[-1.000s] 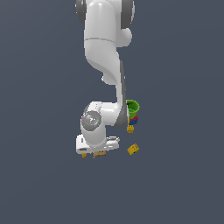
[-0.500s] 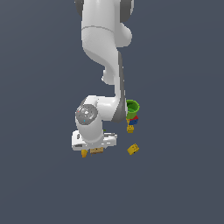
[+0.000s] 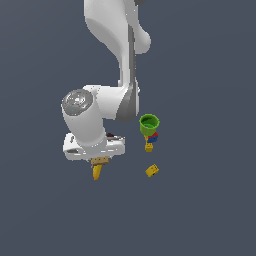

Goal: Pick up a designated object from a clutter of objects.

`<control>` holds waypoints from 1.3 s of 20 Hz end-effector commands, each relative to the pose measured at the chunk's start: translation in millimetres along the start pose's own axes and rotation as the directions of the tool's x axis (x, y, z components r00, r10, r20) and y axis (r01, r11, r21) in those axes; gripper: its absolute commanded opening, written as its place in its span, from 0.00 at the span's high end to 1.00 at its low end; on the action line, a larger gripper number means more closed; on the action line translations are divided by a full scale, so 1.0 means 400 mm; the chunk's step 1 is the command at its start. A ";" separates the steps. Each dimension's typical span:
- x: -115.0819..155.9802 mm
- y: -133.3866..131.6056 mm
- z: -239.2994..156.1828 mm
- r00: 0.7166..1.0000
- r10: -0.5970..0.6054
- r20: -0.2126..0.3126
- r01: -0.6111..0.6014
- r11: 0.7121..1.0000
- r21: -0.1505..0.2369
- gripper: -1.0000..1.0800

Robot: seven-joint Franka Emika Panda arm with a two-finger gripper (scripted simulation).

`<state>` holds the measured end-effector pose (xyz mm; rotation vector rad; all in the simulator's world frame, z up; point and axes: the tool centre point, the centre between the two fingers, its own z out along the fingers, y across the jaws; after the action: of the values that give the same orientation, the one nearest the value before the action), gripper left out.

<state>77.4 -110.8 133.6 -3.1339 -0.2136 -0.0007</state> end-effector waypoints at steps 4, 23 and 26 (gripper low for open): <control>-0.024 0.055 -0.165 1.000 0.000 -0.001 0.000 1.000 0.000 1.00; -0.082 0.223 -0.655 1.000 0.001 0.000 -0.001 1.000 0.000 1.00; -0.085 0.238 -0.695 1.000 0.001 0.000 -0.001 1.000 0.000 1.00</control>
<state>57.1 -207.1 403.1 -3.1341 -0.2118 -0.0018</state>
